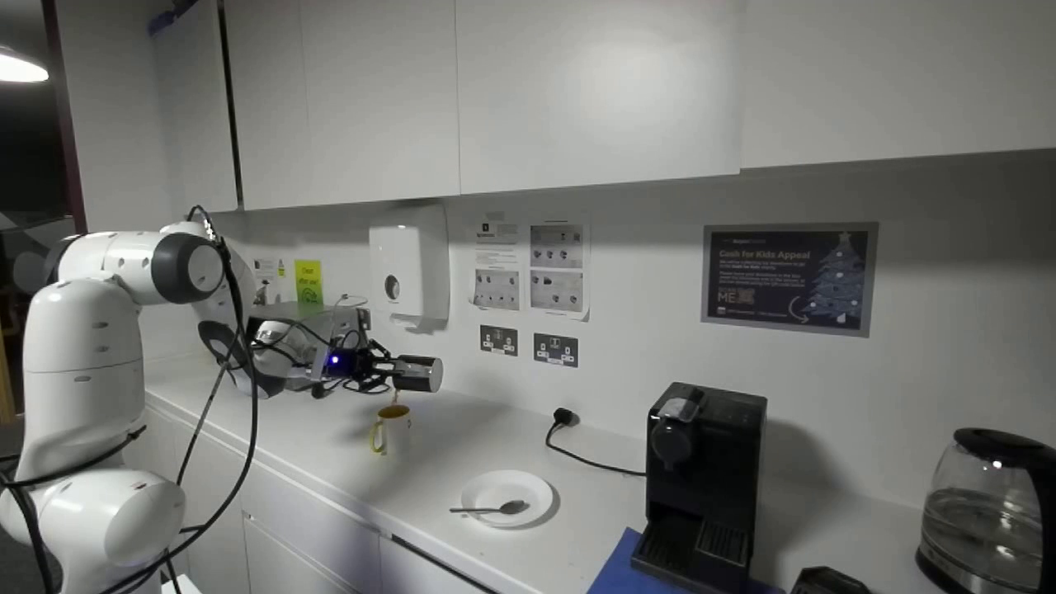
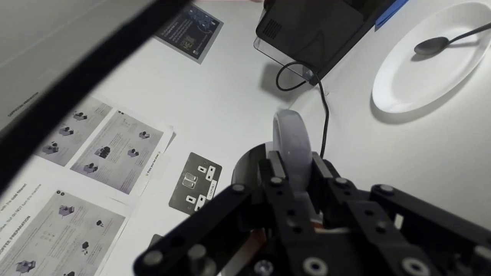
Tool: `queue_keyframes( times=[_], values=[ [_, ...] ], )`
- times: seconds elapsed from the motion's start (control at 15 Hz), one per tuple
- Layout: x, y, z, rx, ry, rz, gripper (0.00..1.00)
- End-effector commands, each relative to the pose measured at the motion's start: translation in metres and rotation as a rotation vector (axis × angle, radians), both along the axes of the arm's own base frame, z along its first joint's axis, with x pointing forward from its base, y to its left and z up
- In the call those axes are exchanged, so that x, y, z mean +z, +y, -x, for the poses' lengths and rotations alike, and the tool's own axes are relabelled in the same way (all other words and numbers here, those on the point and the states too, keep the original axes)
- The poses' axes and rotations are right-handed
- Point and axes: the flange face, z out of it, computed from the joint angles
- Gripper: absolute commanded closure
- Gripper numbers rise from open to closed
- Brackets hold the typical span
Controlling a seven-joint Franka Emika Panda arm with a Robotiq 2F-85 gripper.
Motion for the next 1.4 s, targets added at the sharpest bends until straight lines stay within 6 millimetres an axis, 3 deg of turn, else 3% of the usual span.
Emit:
queue_keyframes(
  times=[0.0,1.33],
  values=[
    [0.0119,0.0011,0.0034,-0.010,-0.076,0.062,0.95],
    [0.0092,0.0024,0.0042,-0.024,-0.088,0.108,0.95]
  ],
)
